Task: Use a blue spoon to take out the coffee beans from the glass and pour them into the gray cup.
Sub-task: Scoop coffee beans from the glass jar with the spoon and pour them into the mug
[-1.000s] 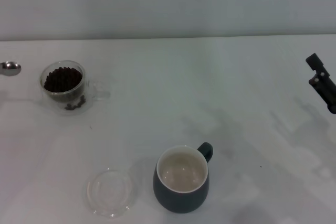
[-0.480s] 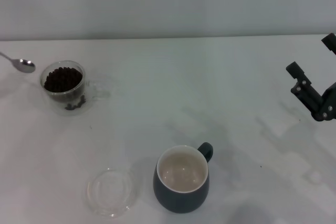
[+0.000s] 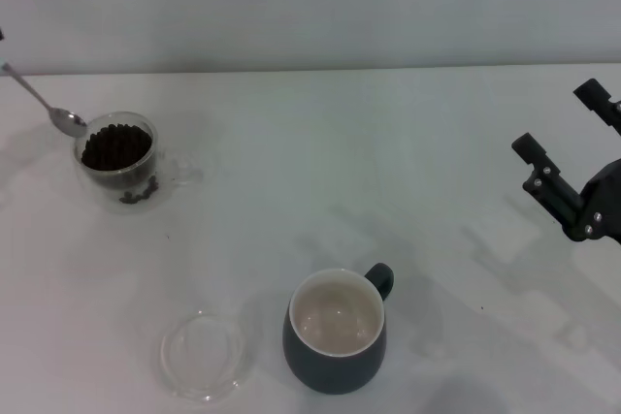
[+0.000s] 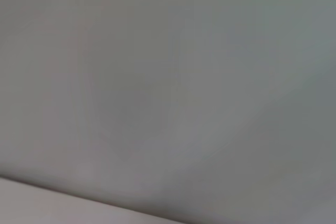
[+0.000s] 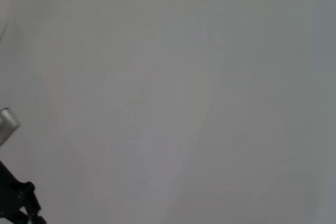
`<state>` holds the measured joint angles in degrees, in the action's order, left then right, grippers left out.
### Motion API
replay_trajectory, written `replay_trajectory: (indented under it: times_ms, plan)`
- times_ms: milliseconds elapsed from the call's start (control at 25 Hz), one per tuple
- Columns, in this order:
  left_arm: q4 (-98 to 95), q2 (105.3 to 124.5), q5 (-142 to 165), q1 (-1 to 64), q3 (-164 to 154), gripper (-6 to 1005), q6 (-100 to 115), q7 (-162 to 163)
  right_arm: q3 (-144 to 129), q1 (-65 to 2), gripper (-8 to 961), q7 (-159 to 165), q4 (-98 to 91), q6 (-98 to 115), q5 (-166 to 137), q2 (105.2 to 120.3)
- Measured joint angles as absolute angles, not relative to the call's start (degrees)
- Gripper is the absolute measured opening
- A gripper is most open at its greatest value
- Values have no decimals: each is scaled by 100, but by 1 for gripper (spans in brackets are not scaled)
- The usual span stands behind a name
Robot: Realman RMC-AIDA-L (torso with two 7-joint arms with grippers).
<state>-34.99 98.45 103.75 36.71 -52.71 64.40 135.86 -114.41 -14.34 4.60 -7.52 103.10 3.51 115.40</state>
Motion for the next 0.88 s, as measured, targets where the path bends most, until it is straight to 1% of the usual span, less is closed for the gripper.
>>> replay_trajectory:
  times_ms: [160,200,240,360,720,880]
  plan:
    - [-3506,9944,10699,3811,-5274,130,6434,13569,-11558,-1441,733,462,-756,10310,352,11540]
    - [-3506,9944,10699,3811,-5274,130,6434,13569,-11571,-1443,733,462,-758,10309,352,11540]
    - [-3511,10043,10859,3861,-5278,130,6417,13512,-11576,-1443,733,463,-761,10309,352,11540]
    - [-3526,10142,11035,3896,-5287,130,6374,13472,-11581,-1436,733,464,-765,10309,352,11540]
    - [-3533,10241,11190,3871,-5294,130,6203,13289,-11589,-1447,733,466,-765,10259,351,11539]
    - [-3533,10323,11193,3862,-5284,130,6139,13099,-11593,-1459,733,466,-783,10159,352,11540]
